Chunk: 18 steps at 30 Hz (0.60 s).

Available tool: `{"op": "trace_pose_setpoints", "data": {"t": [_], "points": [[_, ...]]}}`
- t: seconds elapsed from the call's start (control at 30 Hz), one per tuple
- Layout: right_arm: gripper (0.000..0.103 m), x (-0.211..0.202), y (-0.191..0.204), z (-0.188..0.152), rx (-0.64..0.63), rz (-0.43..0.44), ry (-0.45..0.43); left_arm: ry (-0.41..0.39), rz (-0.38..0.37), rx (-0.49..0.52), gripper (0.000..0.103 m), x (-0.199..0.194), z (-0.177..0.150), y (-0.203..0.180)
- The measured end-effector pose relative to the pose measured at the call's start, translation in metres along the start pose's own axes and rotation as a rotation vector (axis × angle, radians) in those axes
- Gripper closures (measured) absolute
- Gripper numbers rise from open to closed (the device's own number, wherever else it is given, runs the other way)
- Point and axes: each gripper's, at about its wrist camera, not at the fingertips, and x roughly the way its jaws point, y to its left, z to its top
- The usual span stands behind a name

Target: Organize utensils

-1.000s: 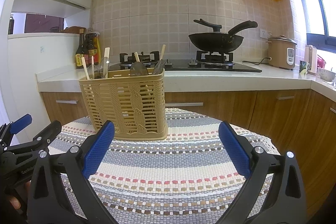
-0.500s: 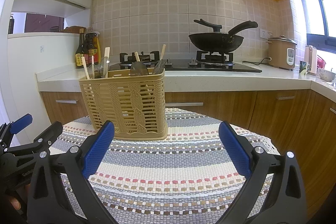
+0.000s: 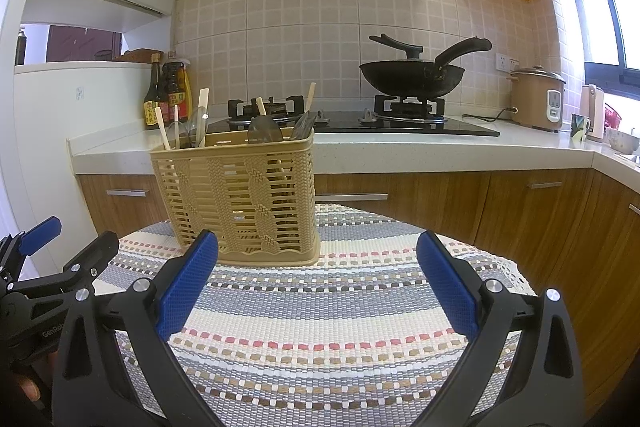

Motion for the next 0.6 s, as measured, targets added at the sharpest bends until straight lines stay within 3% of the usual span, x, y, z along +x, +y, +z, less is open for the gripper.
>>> {"op": "trace_pose_setpoints", "data": {"t": [0.6], "points": [[0.008, 0.0004, -0.0001, 0.0000, 0.000, 0.004, 0.002, 0.000, 0.005, 0.005, 0.008, -0.0001, -0.0004, -0.0002]]}}
